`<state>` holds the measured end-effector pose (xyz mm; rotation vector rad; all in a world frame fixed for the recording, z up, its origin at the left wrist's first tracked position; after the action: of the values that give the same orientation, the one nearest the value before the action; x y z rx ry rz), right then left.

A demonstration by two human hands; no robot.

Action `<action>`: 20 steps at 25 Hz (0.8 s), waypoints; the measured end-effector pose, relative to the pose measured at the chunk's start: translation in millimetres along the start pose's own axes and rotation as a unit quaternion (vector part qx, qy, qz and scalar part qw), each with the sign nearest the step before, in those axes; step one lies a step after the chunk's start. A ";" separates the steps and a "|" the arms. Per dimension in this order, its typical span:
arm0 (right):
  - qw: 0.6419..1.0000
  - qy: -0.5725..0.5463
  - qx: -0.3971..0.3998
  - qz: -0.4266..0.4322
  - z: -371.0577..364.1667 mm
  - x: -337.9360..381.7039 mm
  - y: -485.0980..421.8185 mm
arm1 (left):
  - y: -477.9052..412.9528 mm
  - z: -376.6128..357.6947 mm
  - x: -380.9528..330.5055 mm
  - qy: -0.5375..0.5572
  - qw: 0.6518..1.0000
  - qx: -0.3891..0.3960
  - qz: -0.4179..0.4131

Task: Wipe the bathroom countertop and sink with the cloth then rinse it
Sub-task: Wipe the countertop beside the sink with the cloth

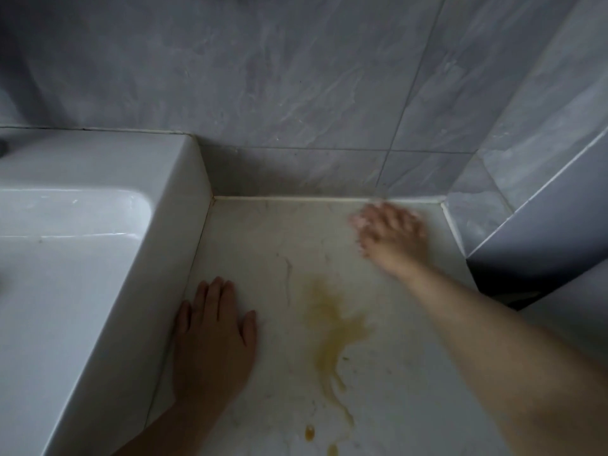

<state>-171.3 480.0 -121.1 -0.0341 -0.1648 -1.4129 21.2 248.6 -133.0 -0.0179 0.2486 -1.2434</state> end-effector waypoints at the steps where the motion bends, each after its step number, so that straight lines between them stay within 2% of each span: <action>1: 0.999 0.009 0.007 -0.051 5.7 -28.7 1.2 | 0.1 0.8 -0.6 0.001 1.000 -0.001 0.001; 3: 0.994 0.011 0.006 -0.111 8.3 -48.4 3.6 | 0.1 2.0 -1.0 0.004 1.000 -0.002 -0.001; 5: 0.993 -0.006 -0.013 -0.114 1.6 -29.8 15.4 | 0.0 4.1 -2.5 0.010 1.000 -0.004 -0.001; 6: 0.997 -0.005 -0.021 -0.080 -3.7 -19.0 28.3 | 0.1 4.2 -2.9 0.013 1.000 -0.002 -0.002; 8: 0.998 0.022 -0.037 0.045 -14.1 -11.6 64.2 | 0.7 4.3 -1.8 0.021 1.000 -0.003 -0.001; 10: 0.994 0.046 -0.048 0.089 -16.0 -29.7 78.2 | 0.4 3.9 -1.3 0.019 1.000 0.001 -0.002; 11: 0.993 0.058 -0.051 0.087 -12.8 -43.2 66.3 | 0.4 3.4 -1.7 0.018 1.000 0.004 -0.002; 13: 0.998 0.061 -0.017 0.026 -6.2 -59.8 26.2 | -0.7 2.3 -1.4 0.016 1.000 0.002 -0.003; 16: 0.998 0.036 0.010 -0.045 2.4 -53.9 -6.8 | -0.8 4.0 -3.2 0.017 1.000 0.005 0.004; 20: 0.990 0.119 -0.013 0.077 2.8 -53.4 68.6 | -0.6 5.8 -3.6 0.023 1.000 0.003 0.013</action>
<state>-111.9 543.6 -120.4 0.0985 0.0525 -1.2528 20.7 251.1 -126.6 0.0183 0.2843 -1.2187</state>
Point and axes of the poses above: each hand's wrist, its own y-axis away from the middle knuckle, its own z-axis out of the back of the hand, x = y × z, the point moved 1 cm from there along -y, towards the middle knuckle, and after that the axes turned 3 degrees about y, right-handed, at the moved point
